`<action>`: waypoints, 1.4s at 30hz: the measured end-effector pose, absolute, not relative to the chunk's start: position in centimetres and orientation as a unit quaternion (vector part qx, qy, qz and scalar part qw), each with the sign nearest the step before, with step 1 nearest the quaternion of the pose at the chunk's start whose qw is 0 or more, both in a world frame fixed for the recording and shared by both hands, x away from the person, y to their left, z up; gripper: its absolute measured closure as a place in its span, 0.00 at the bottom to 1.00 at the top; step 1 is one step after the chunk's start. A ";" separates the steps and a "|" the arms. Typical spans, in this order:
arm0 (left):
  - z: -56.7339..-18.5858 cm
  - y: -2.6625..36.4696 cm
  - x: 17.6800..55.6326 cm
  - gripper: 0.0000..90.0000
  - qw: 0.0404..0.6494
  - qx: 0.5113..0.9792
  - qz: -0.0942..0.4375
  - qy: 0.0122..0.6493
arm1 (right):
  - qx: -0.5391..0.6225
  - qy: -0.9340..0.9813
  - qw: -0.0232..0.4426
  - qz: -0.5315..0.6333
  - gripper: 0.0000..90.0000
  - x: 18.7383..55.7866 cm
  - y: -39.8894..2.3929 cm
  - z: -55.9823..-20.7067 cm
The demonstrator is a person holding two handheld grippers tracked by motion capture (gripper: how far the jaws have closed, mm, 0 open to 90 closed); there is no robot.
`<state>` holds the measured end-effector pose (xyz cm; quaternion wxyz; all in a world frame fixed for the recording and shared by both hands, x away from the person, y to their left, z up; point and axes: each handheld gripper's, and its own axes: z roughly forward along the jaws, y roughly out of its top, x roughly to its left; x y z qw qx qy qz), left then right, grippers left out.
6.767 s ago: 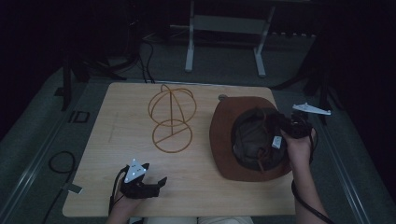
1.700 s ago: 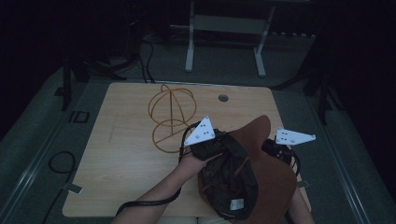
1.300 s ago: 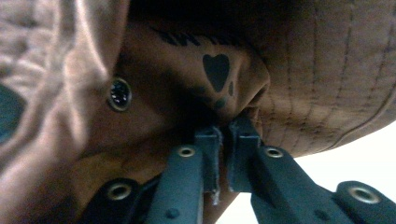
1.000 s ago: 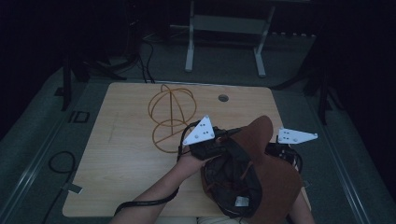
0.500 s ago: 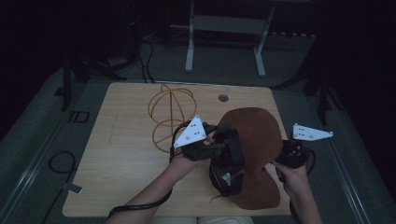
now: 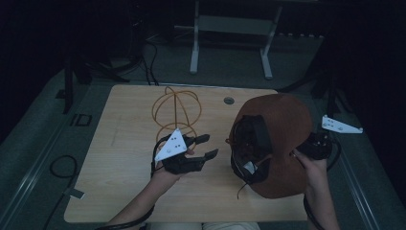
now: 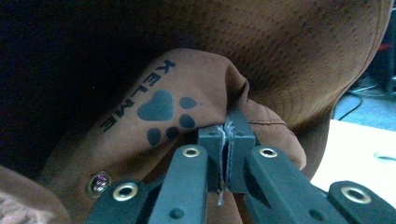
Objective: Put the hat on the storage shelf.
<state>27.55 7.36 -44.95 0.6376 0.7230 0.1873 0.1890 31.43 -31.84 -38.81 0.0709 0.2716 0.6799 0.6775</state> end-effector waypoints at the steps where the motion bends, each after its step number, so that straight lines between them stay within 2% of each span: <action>1: -45.4 7.7 27.4 0.49 0.630 0.728 0.192 0.189 | 0.276 0.677 0.076 0.678 0.97 31.7 -31.9 -38.5; 5: -46.9 9.1 26.7 0.40 0.610 0.741 0.195 0.203 | 0.283 0.673 0.090 0.678 0.97 32.9 -31.8 -37.5; 7: -47.7 9.8 26.4 0.25 0.591 0.751 0.197 0.219 | 0.286 0.669 0.096 0.679 0.97 33.5 -31.7 -37.0; 9: -48.4 10.6 26.0 0.17 0.575 0.758 0.206 0.227 | 0.291 0.665 0.103 0.680 0.97 34.2 -31.6 -36.6; 13: -50.0 12.2 25.4 0.16 0.560 0.762 0.211 0.247 | 0.305 0.660 0.109 0.678 0.97 35.8 -31.3 -36.1; 15: -51.0 13.2 25.1 0.11 0.549 0.764 0.217 0.259 | 0.312 0.657 0.109 0.678 0.97 36.6 -31.1 -35.9; 19: -52.5 15.1 24.3 0.09 0.532 0.764 0.226 0.287 | 0.322 0.656 0.117 0.672 0.97 37.6 -30.6 -35.7; 22: -53.5 16.5 23.7 0.03 0.515 0.764 0.235 0.310 | 0.329 0.657 0.116 0.668 0.97 38.5 -30.1 -35.6; 29: -55.1 20.2 22.5 0.03 0.491 0.749 0.266 0.357 | 0.335 0.658 0.113 0.665 0.97 40.0 -28.7 -35.7; 33: -56.4 21.9 22.0 0.03 0.496 0.728 0.266 0.392 | 0.335 0.660 0.114 0.663 0.97 41.2 -27.5 -35.1; 42: -56.5 23.1 21.2 0.03 0.516 0.700 0.278 0.409 | 0.306 0.680 0.140 0.651 0.97 43.5 -21.4 -31.2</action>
